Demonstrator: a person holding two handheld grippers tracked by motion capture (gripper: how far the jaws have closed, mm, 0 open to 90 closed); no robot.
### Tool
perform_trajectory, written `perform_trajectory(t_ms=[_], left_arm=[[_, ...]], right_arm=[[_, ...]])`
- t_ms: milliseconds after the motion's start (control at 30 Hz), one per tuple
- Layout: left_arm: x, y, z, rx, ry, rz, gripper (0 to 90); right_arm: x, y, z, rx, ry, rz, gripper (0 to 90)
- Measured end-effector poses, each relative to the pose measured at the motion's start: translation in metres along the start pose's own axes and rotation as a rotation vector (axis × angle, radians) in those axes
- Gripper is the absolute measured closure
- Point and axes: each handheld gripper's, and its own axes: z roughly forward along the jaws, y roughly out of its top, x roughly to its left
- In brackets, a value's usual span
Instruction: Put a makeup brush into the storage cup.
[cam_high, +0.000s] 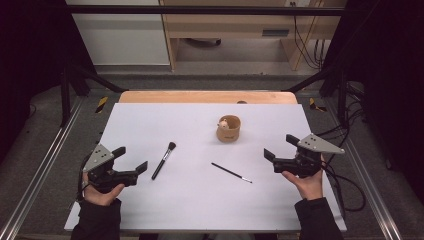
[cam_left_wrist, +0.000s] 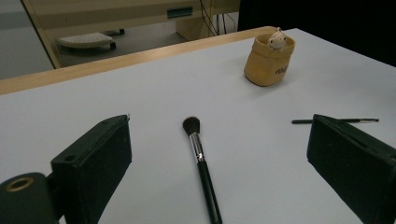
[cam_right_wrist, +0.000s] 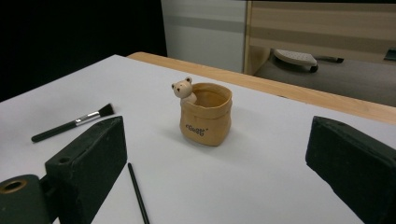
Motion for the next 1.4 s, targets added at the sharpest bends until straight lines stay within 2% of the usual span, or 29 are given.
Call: perform_trajectory(t_ms=[200,400,600,833,1200,1400], left_arm=[[0.000,0.000,0.000,0.003,0.004,0.001,5.9],[0.002,-0.003,0.001,0.009,0.008,-0.013,6.0],[0.004,-0.005,0.002,0.010,0.012,-0.018,6.3],[0.004,-0.006,0.004,0.019,0.013,-0.018,6.3],[0.003,-0.008,0.006,0.031,0.015,-0.011,6.3],[0.003,-0.009,0.007,0.034,0.017,-0.006,6.3]], right_arm=[[-0.002,-0.002,-0.001,0.009,-0.003,0.011,6.0],[-0.001,-0.001,-0.001,0.012,-0.004,0.002,6.5],[0.007,0.001,0.006,0.043,0.002,-0.038,7.2],[0.019,0.004,0.025,0.091,0.022,-0.068,7.6],[0.043,0.012,0.054,0.140,0.078,-0.107,8.7],[0.050,0.010,0.069,0.178,0.094,-0.119,10.4]])
